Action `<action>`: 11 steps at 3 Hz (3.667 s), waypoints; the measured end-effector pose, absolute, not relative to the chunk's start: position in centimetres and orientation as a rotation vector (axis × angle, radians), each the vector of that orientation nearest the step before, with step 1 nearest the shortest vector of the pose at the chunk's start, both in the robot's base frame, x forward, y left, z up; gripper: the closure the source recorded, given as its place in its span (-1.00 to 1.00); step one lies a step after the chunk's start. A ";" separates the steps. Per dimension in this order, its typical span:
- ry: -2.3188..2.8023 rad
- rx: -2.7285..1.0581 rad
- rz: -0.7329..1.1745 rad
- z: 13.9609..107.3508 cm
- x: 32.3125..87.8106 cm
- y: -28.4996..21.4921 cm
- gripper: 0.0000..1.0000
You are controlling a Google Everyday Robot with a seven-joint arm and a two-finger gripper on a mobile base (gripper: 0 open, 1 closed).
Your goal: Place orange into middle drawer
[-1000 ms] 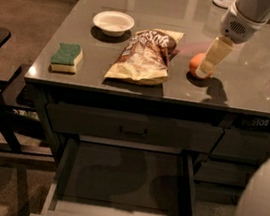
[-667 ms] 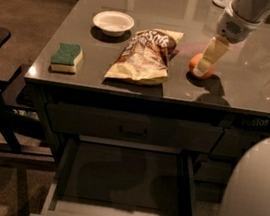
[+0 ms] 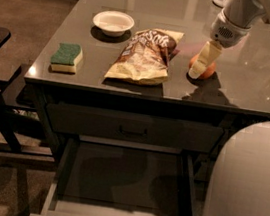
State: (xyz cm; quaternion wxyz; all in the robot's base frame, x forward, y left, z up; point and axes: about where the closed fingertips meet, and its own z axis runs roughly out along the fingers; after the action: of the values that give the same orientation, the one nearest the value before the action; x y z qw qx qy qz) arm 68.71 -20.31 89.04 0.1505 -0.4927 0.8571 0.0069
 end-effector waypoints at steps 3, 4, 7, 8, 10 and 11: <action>2.511 -1.362 0.080 85.8 69.8 -22.2 -1.00; 2.511 -1.362 0.080 85.8 69.8 -22.2 -0.62; 2.511 -1.361 0.080 85.8 69.8 -22.2 0.78; 2.511 -1.361 0.080 85.8 69.8 -22.2 1.00; 2.485 -1.340 0.098 86.2 69.5 -22.0 1.00; 2.457 -1.289 0.114 87.1 67.6 -22.4 1.00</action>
Offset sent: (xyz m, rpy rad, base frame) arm 0.0072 -0.0232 -0.0269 0.0313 0.0600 -0.0381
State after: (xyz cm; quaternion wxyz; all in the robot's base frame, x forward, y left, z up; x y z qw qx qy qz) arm 67.65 -22.39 87.10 0.1814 -0.4566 0.8700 0.0403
